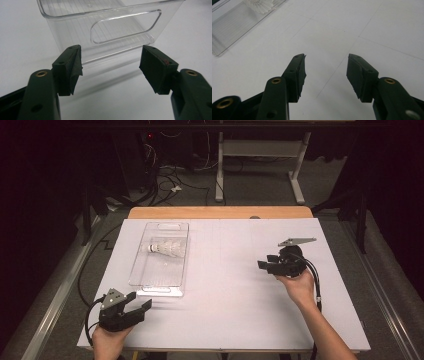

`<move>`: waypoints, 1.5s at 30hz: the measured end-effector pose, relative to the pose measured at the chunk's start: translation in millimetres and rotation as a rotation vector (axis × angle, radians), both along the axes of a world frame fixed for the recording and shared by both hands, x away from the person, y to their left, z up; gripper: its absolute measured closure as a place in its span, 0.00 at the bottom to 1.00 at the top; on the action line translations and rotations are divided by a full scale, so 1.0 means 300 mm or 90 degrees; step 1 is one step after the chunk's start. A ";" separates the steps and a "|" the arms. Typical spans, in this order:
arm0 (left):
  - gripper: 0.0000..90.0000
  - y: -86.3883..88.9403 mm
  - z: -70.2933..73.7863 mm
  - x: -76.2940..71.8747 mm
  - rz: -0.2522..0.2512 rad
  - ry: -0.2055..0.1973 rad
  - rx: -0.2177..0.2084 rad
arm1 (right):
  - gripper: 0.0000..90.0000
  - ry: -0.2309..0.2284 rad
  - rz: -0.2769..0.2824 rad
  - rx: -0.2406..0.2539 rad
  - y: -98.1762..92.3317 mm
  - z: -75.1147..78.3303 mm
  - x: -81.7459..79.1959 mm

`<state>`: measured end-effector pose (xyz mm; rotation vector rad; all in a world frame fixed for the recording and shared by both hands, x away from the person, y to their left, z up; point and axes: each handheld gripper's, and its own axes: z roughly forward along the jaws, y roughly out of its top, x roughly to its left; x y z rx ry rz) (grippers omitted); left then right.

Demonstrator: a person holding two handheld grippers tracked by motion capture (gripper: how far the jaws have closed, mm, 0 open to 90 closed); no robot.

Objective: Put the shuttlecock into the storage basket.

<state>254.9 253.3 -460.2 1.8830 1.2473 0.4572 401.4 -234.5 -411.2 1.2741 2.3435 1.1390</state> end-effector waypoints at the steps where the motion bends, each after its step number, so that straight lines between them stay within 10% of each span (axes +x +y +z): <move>1: 0.39 0.000 0.000 0.000 0.000 0.000 0.000 | 0.55 -0.002 0.000 0.001 -0.003 -0.001 -0.001; 45: 0.39 0.003 0.001 0.002 0.005 0.002 0.001 | 0.50 -0.012 -0.026 0.012 -0.127 -0.043 -0.120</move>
